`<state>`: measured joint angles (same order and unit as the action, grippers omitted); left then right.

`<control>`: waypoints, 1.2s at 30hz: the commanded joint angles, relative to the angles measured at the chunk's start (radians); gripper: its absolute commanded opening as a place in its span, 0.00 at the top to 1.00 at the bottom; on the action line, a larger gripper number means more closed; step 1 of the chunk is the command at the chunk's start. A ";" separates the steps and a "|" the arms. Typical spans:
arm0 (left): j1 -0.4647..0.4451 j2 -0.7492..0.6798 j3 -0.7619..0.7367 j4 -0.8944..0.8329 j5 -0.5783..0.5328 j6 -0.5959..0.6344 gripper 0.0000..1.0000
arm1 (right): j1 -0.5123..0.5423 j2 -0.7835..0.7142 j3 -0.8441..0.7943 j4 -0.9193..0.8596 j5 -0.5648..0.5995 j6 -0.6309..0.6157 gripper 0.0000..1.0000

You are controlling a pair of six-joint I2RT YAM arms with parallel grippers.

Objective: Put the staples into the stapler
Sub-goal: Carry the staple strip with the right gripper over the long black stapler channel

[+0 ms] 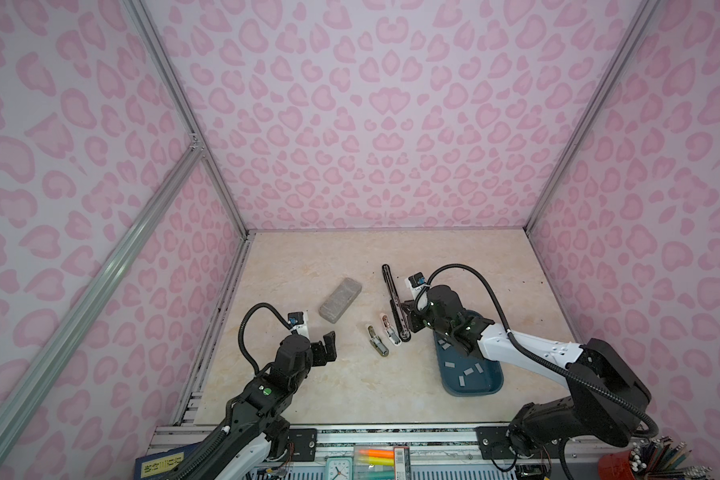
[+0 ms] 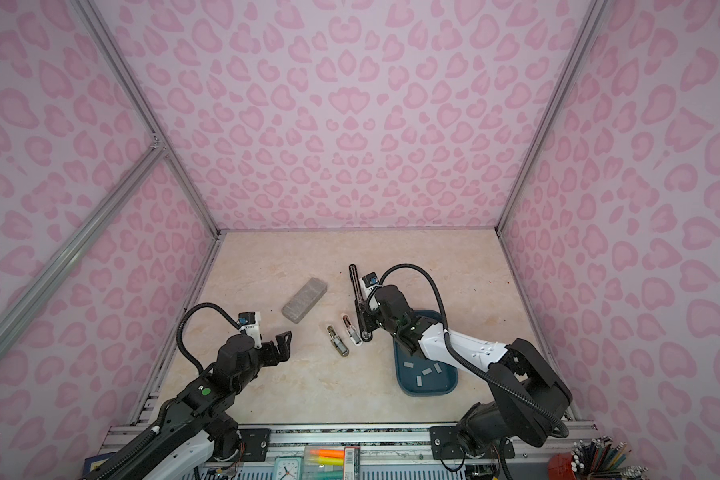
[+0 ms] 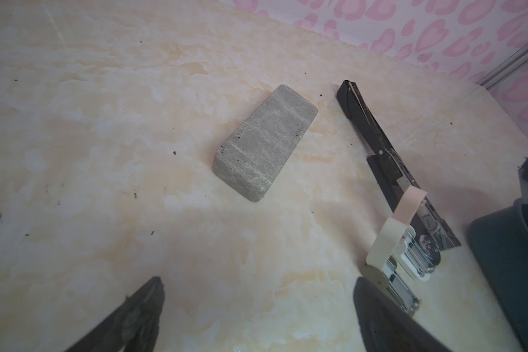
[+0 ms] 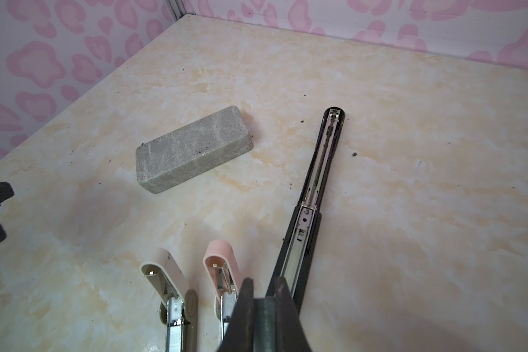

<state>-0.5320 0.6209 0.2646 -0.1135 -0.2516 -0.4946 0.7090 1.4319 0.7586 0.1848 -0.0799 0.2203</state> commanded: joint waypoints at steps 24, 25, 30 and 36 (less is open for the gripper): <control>0.000 0.007 0.008 0.007 -0.008 -0.012 0.02 | 0.018 -0.019 -0.015 -0.086 0.007 0.091 1.00; 0.001 0.008 0.008 0.007 -0.007 -0.011 0.02 | 0.022 -0.022 -0.016 -0.094 0.012 0.091 1.00; 0.000 0.011 0.008 0.007 -0.004 -0.012 0.02 | 0.033 -0.029 -0.022 -0.120 0.036 0.093 1.00; 0.000 0.017 0.010 0.007 0.000 -0.013 0.02 | 0.055 0.019 0.028 -0.157 0.055 0.091 1.00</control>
<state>-0.5320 0.6369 0.2646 -0.1238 -0.2581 -0.4999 0.7532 1.4338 0.7670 0.0540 -0.0437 0.3073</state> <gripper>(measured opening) 0.980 0.095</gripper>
